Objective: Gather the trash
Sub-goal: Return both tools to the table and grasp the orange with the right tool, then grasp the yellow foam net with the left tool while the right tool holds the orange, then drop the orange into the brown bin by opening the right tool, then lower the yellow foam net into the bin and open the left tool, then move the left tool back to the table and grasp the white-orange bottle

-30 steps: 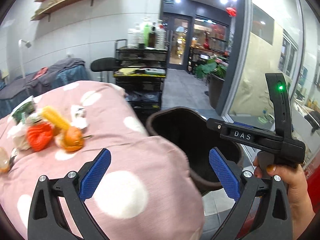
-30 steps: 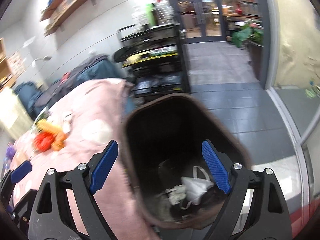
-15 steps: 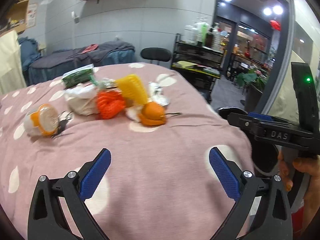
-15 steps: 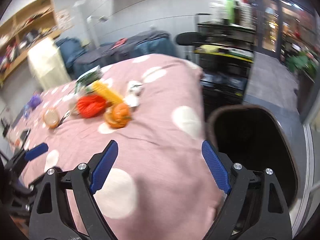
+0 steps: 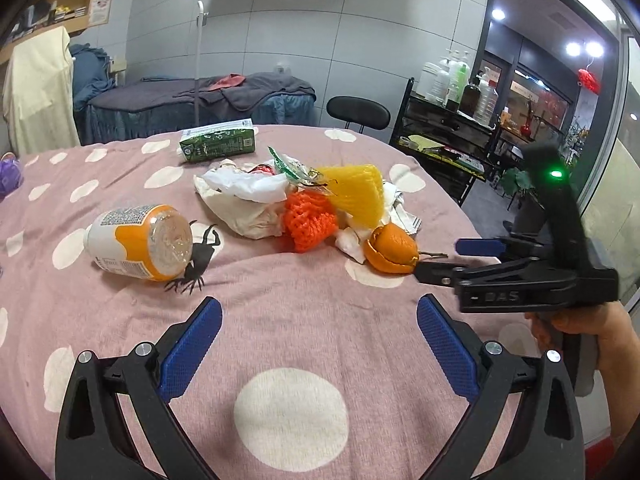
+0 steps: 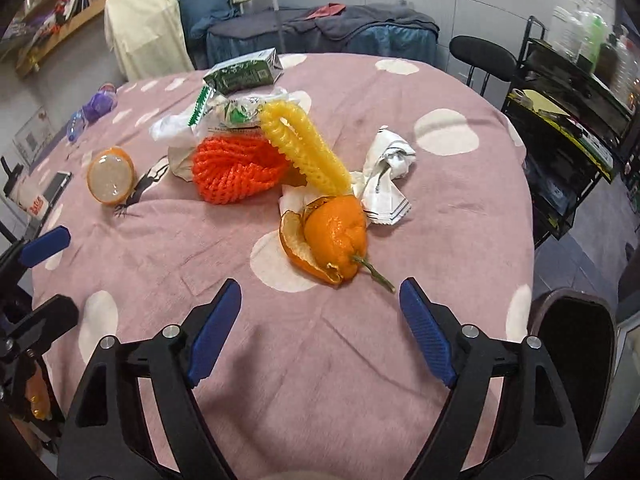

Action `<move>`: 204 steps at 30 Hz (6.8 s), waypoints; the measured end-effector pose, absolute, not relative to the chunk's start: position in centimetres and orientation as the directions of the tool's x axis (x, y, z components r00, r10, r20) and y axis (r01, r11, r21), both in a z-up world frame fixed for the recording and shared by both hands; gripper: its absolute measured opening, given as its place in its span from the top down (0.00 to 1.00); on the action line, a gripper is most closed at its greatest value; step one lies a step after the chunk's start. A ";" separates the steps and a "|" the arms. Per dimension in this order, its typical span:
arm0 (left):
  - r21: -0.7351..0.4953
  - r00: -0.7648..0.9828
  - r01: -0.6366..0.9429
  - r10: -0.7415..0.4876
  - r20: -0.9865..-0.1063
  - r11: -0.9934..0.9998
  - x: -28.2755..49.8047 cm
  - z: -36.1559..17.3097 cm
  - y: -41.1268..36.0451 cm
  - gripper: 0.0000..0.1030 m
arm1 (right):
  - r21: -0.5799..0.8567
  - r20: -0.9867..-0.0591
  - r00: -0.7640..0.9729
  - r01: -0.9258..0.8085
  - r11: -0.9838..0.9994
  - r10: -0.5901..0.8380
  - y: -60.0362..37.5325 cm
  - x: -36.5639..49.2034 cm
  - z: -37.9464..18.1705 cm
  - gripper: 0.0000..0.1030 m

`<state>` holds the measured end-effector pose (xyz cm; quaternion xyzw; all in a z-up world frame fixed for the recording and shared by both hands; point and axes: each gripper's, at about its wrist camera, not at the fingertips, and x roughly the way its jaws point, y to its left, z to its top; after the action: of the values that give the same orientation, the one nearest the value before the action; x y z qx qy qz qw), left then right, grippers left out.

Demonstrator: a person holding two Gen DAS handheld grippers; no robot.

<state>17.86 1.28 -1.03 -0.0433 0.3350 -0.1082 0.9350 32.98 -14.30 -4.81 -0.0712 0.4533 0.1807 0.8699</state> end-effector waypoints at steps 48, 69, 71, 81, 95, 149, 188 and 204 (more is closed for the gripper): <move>-0.289 0.645 0.142 -0.310 -0.698 0.947 32.7 -3.0 -6.6 0.42 | 0.160 -0.688 0.686 -0.176 0.971 0.238 -23.7 24.9 -1.9 0.60; -0.330 0.710 0.162 -0.342 -0.616 0.930 28.1 -0.9 -5.1 0.86 | 0.189 -0.651 0.737 -0.075 0.979 0.182 -28.2 20.6 -3.4 0.60; -0.338 0.705 0.196 -0.372 -0.604 0.920 26.6 -0.4 -5.3 0.86 | 0.194 -0.650 0.739 -0.065 0.979 0.178 -28.5 20.4 -3.5 0.60; -0.305 0.712 0.342 -0.457 -0.533 0.889 19.8 1.8 -8.5 0.86 | 0.213 -0.633 0.763 0.011 0.977 0.129 -31.2 18.7 -3.5 0.60; -0.305 0.625 0.503 -0.584 -0.518 0.809 16.3 1.4 -16.6 0.86 | 0.231 -0.666 0.746 0.195 0.953 0.009 -37.5 17.3 -5.9 0.60; -0.171 0.368 0.719 -0.578 -0.728 0.673 16.6 -3.5 -31.8 0.85 | 0.284 -0.676 0.697 0.548 0.787 -0.241 -48.5 13.9 -7.2 0.32; -0.131 0.541 0.651 -0.577 -0.612 0.748 14.5 -1.5 -21.7 0.06 | 0.354 -0.614 0.787 0.347 0.868 -0.064 -42.2 15.9 -5.5 0.14; -0.069 0.695 0.435 -0.384 -0.608 0.898 15.2 -1.1 -7.7 0.06 | 0.348 -0.619 0.751 0.000 0.938 0.230 -30.1 21.4 -3.4 0.14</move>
<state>15.23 -7.68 -1.13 0.0400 0.3208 -0.2224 0.9198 21.43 -30.10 -3.41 0.1652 0.3475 0.0624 0.9209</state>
